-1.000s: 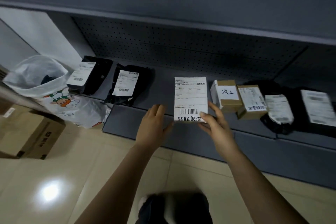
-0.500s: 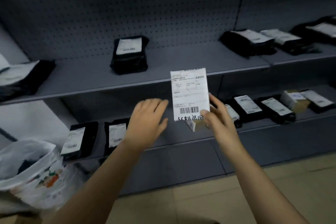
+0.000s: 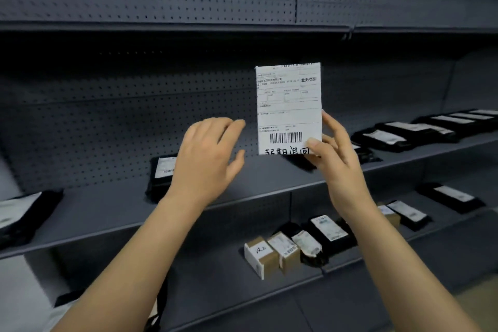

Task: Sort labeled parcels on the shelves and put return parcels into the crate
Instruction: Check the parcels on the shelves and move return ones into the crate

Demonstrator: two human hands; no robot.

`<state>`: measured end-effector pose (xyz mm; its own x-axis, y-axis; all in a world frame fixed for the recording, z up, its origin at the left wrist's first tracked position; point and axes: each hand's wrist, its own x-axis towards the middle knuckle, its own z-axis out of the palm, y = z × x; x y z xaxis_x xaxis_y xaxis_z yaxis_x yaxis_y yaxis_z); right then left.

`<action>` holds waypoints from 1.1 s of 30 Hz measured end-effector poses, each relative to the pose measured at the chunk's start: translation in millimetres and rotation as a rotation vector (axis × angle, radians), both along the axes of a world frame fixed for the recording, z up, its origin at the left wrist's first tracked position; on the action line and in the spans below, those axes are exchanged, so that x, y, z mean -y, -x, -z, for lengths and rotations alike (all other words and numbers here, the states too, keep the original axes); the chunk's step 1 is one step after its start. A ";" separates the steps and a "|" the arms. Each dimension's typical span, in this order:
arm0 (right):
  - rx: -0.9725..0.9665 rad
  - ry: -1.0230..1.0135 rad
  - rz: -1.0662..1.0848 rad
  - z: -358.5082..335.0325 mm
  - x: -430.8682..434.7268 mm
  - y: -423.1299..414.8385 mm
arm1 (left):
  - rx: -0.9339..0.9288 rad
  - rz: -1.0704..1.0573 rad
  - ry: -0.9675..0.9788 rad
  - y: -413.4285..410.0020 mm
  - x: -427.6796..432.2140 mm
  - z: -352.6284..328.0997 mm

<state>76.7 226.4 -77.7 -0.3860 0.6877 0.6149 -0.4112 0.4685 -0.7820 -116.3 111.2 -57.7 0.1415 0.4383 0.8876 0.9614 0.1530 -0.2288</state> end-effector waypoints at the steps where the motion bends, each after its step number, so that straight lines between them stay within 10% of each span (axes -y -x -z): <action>1: -0.001 -0.009 -0.006 -4.0 -0.2 -3.3 | -0.007 0.006 -0.010 -3.3 -1.2 -4.3; 20: 0.004 0.007 0.050 -4.5 -6.1 -34.0 | -0.004 0.045 0.002 -25.4 -21.6 -2.8; 33: 0.154 0.518 0.300 135.7 7.7 -91.4 | 0.116 0.241 0.402 -72.9 -58.6 131.7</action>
<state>168.1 218.8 -213.4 -0.1873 0.9744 0.1244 -0.1849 0.0894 -0.9787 -43.5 169.8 -189.4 0.1909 0.7167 0.6708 0.9813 -0.1557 -0.1131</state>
